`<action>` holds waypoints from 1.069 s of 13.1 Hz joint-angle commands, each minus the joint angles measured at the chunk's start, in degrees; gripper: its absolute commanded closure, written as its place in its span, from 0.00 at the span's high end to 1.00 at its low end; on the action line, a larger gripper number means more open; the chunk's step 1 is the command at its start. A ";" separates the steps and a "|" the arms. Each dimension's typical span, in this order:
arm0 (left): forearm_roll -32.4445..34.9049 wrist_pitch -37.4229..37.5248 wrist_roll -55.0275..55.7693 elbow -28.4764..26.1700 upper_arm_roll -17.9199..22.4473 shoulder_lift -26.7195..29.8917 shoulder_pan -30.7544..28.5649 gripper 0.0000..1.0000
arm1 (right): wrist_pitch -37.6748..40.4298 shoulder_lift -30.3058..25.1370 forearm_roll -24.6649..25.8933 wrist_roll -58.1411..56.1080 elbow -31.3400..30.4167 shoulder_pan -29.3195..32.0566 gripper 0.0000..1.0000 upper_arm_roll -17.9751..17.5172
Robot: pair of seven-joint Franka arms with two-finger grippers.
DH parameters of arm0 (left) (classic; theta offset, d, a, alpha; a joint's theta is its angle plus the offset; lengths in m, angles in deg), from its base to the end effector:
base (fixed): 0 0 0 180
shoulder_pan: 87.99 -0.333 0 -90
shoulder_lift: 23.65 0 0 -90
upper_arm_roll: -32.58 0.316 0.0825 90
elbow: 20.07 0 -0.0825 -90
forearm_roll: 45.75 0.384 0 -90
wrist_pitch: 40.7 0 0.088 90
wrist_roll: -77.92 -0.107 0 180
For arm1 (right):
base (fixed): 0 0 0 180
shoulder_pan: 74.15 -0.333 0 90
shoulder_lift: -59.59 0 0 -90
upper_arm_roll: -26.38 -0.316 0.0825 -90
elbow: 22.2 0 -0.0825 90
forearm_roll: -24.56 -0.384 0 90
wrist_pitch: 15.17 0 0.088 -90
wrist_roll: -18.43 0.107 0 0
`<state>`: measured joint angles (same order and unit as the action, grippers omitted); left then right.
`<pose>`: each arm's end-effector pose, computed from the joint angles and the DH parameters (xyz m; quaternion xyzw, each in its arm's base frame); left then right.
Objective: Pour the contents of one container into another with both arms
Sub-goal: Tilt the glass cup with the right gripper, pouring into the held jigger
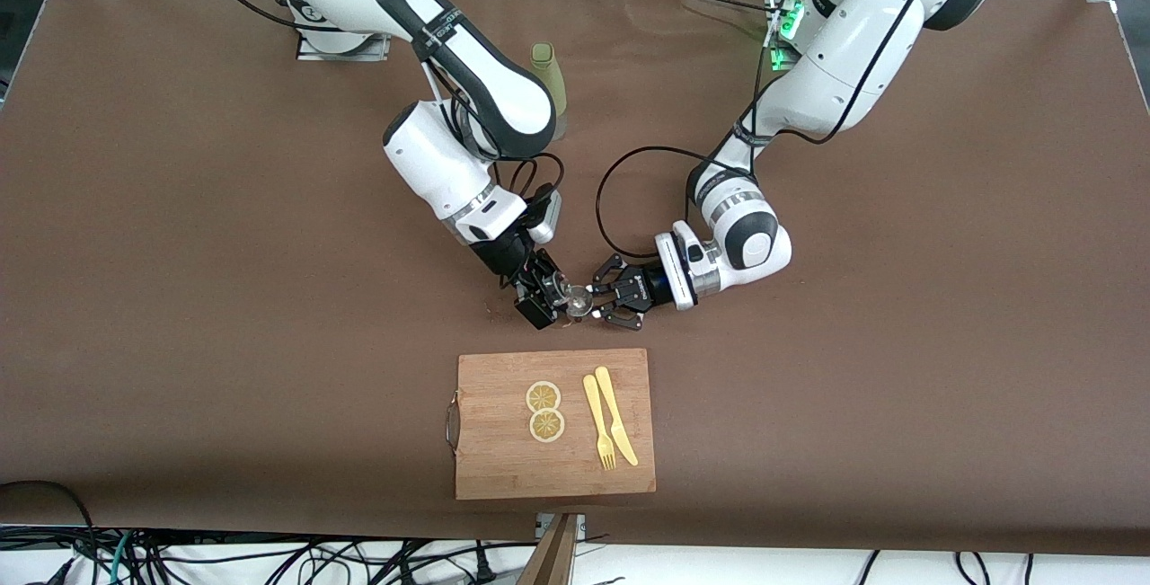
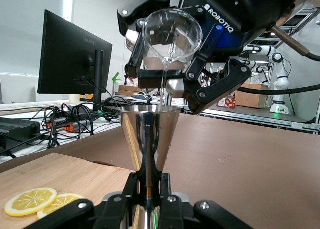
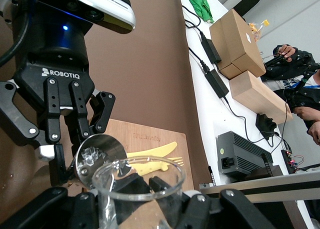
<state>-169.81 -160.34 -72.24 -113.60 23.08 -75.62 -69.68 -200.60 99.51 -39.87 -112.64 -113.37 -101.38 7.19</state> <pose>0.5942 -0.3438 0.1138 0.6070 -0.3846 0.5420 0.4358 0.5836 0.4164 0.3011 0.5733 0.6888 0.4422 0.0381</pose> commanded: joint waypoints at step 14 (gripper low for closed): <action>-1.89 -2.26 -3.56 0.09 -0.52 1.17 0.14 0.00 | -0.03 -1.07 -1.04 19.78 -0.16 -0.10 0.00 -0.59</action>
<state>-169.81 -160.47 -72.25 -113.37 23.08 -75.61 -69.60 -201.13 99.65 -39.72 -97.00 -113.47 -101.53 6.91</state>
